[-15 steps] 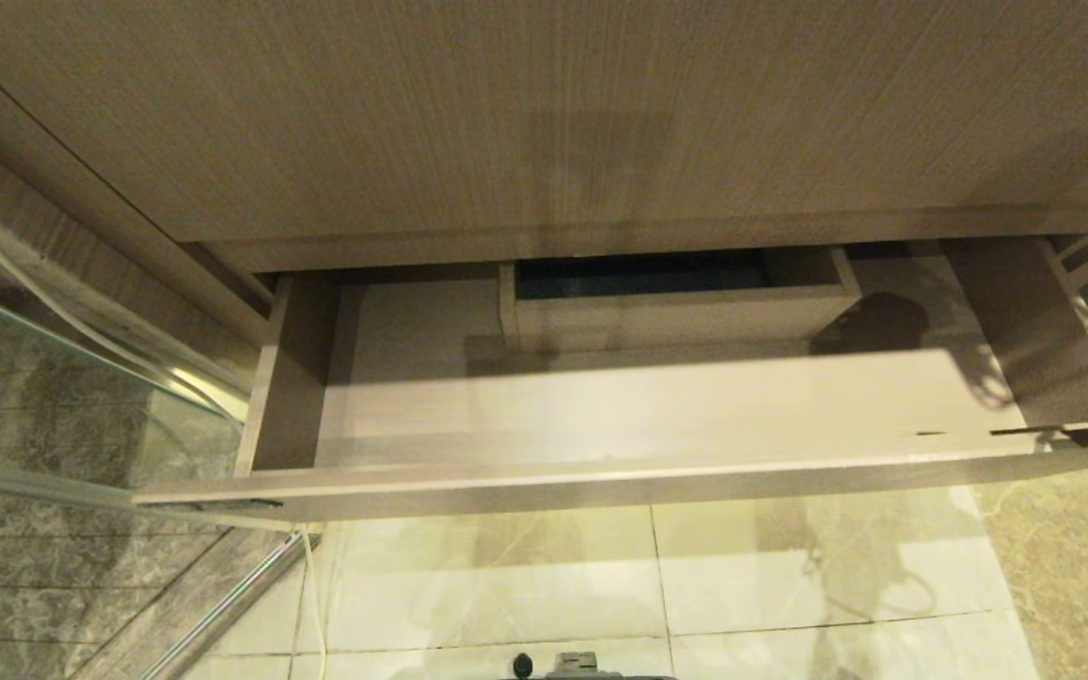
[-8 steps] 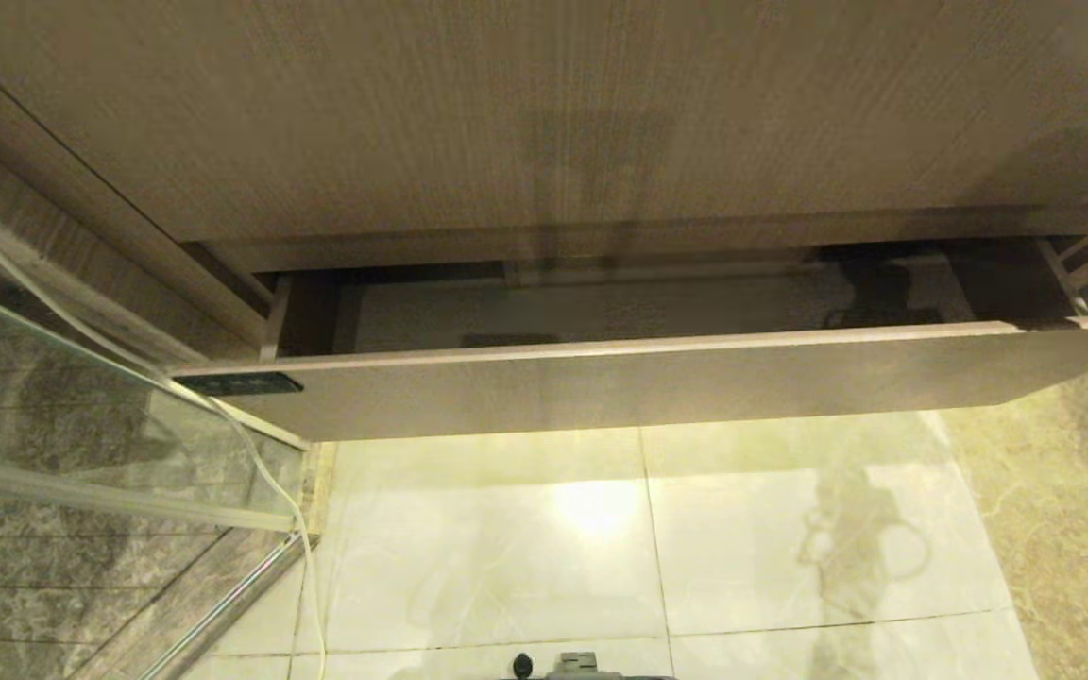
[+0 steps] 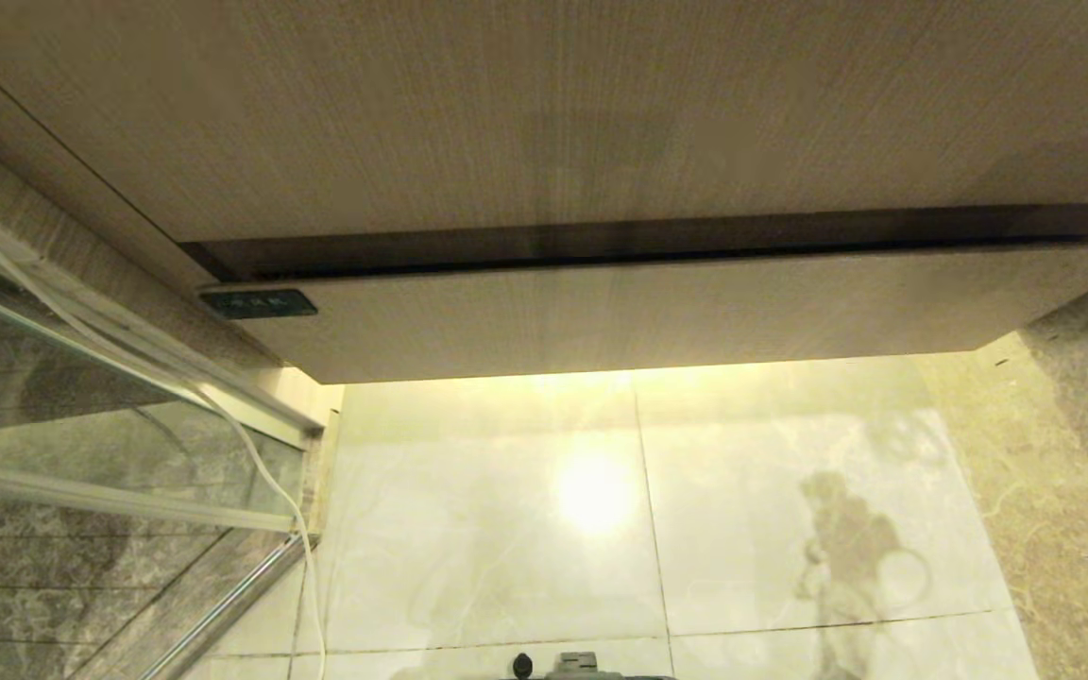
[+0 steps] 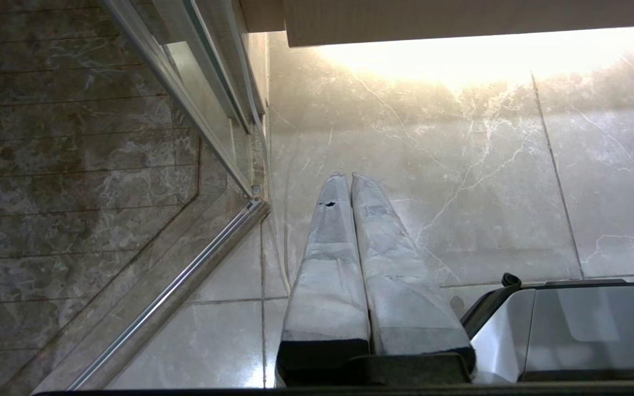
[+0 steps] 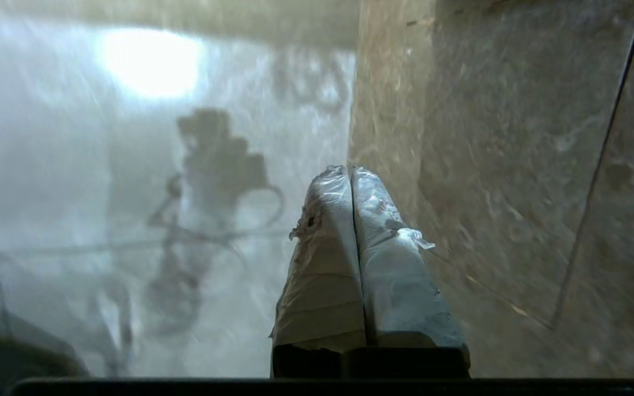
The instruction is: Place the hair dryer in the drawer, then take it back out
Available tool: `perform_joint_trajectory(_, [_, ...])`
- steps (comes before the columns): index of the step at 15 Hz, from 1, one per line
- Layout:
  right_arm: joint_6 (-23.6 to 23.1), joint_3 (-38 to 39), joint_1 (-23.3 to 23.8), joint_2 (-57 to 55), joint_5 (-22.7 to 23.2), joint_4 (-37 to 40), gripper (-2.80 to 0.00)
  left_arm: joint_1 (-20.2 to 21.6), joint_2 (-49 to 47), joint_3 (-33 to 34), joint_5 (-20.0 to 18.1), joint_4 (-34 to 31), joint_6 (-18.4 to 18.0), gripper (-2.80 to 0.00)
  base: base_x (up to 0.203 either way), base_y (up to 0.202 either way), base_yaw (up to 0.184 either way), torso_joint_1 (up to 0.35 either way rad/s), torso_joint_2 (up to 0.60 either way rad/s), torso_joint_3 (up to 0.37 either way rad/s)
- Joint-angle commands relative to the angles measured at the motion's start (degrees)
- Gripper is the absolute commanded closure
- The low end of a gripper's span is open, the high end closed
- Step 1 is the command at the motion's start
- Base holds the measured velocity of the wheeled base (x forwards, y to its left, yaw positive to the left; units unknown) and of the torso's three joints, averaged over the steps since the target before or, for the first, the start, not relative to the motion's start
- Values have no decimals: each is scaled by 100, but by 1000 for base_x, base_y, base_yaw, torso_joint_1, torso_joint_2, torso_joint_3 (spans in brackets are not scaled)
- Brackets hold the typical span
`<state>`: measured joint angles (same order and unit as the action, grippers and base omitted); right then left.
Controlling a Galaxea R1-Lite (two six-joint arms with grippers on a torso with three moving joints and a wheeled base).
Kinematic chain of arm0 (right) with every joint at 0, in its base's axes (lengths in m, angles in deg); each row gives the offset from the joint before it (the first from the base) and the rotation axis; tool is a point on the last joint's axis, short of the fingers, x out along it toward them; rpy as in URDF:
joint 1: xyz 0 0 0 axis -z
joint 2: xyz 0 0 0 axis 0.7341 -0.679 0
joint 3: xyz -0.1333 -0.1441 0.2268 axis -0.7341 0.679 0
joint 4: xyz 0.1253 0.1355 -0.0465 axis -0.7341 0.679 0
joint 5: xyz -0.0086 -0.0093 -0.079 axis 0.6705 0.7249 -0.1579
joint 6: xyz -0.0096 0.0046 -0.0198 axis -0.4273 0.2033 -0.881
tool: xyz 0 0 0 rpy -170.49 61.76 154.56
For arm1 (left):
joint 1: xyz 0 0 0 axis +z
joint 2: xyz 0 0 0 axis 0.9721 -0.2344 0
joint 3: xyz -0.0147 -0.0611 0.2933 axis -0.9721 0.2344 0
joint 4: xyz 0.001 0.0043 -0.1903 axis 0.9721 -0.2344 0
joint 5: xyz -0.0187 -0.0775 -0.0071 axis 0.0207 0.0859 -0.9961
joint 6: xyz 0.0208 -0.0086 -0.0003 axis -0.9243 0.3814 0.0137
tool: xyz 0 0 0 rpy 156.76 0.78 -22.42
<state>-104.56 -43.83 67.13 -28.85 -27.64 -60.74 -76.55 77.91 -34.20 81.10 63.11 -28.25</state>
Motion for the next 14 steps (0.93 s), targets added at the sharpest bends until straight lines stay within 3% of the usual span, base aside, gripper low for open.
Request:
perform_joint_trajectory(1, [-284,251,4,686,-21,354,0,2,-4,-1,0,4,0,0,0,0,0,0,0,0])
perform_joint_trajectory(3, [-211,400,49,1182,-208,662,0,2,0,-1,0,4,0,0,0,0,0,0,0,0])
perform_joint_trajectory(6, [237,1007,18,1792,-1462,762,0,2,-6,-1,0,4,0,0,0,0,0,0,0,0])
perform_joint_trajectory(8, [348,1458,-67,2336,-1654,811,0,2,-9,-1,0,4,0,0,0,0,0,0,0,0])
perform_joint_trajectory(9, [462,1620,-213,2658,-1582,887,0,2,-9,-1,0,4,0,0,0,0,0,0,0,0])
perform_joint_trajectory(12, [960,2162,-783,3933,-582,1349,0,2,-9,-1,0,4,0,0,0,0,0,0,0,0])
perform_joint_trajectory(14, [1243,2830,-1059,4995,-156,1492,0,2,0,-1,0,4,0,0,0,0,0,0,0,0])
